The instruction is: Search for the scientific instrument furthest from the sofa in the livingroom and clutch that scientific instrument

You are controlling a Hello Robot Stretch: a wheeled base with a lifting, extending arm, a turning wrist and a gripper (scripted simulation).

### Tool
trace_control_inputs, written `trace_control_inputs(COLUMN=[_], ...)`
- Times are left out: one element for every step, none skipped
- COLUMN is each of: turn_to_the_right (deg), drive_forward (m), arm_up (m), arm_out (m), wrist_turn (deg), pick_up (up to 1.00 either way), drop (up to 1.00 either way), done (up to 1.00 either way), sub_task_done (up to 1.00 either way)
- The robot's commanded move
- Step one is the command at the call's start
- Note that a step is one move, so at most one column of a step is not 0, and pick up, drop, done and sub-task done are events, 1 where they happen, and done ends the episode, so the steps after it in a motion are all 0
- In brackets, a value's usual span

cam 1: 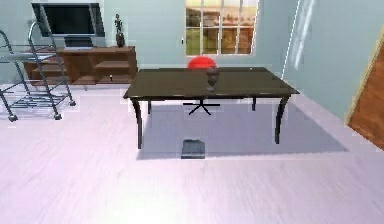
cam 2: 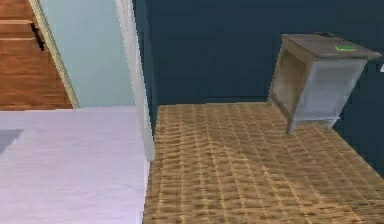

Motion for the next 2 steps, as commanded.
trace_control_inputs(turn_to_the_right=[0.0, -45.0], drive_forward=[0.45, 0.0], arm_up=[0.0, 0.0], arm_out=[0.0, 0.0], wrist_turn=[0.0, 0.0], pick_up=[0.0, 0.0], drop=[0.0, 0.0], done=[0.0, 0.0], sub_task_done=[0.0, 0.0])
